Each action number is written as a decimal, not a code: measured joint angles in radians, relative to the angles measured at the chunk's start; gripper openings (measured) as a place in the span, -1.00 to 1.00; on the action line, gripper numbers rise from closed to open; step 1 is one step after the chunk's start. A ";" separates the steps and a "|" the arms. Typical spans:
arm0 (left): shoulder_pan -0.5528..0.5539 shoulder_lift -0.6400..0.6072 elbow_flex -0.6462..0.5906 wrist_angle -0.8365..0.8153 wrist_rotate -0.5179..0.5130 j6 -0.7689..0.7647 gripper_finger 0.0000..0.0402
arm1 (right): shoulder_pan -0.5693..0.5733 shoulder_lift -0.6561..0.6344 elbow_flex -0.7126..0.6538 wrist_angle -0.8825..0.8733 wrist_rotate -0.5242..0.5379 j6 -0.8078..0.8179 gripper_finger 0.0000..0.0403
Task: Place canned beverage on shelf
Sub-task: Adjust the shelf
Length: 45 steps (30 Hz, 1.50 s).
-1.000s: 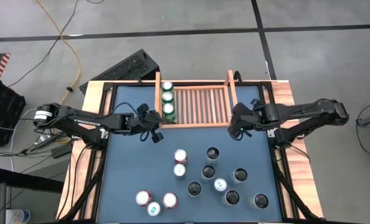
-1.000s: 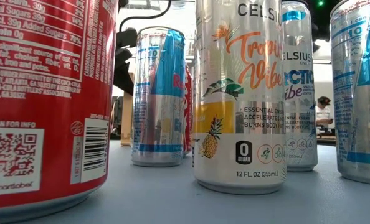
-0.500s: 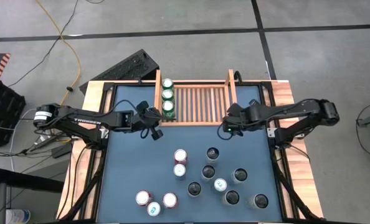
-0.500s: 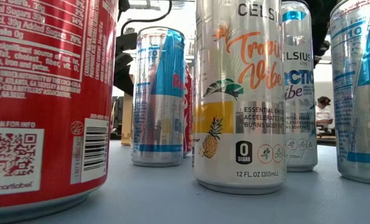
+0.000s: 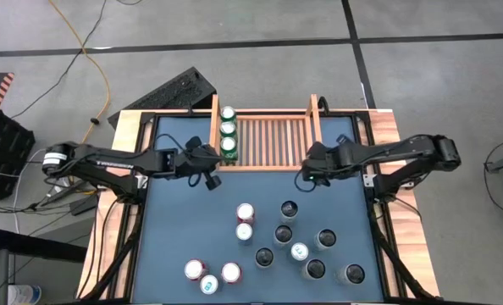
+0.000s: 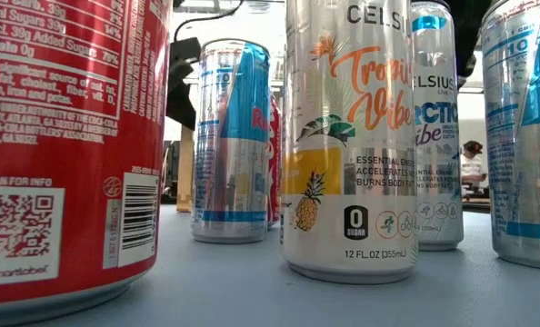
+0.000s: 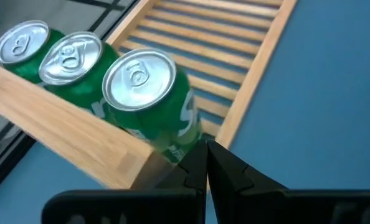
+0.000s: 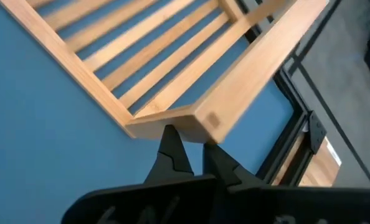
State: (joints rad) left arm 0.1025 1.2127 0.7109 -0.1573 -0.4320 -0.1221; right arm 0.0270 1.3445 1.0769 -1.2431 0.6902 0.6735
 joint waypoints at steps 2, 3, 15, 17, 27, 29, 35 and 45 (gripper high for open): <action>-0.004 -0.024 0.000 -0.001 0.011 -0.003 -1.00 | 0.012 -0.028 0.002 0.005 0.000 0.001 -1.00; -0.006 -0.038 0.000 -0.002 0.027 -0.002 -1.00 | 0.017 -0.041 0.002 0.009 0.000 0.000 -1.00; -0.127 -0.162 0.000 0.245 0.538 0.072 -0.45 | 0.077 -0.154 0.004 0.057 -0.003 0.001 -1.00; -0.165 -0.151 0.000 0.297 0.526 0.094 -0.28 | 0.085 -0.157 0.004 0.056 -0.003 0.001 -1.00; -0.198 0.002 0.083 0.290 0.471 0.052 0.30 | 0.085 -0.162 0.003 0.057 -0.014 0.000 -1.00; -0.198 0.048 0.126 0.229 0.488 0.089 0.33 | 0.085 -0.162 0.003 0.058 -0.015 0.000 -1.00; -0.198 0.198 0.269 0.044 0.520 0.186 0.34 | 0.091 -0.162 0.003 0.062 -0.027 0.000 -1.00; -0.178 0.339 0.332 0.016 0.693 0.215 0.34 | 0.144 -0.162 0.003 0.072 -0.038 0.000 -1.00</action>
State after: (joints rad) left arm -0.0759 1.5518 1.0424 -0.1409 0.2611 0.0934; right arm 0.1706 1.1820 1.0801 -1.1714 0.6518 0.6734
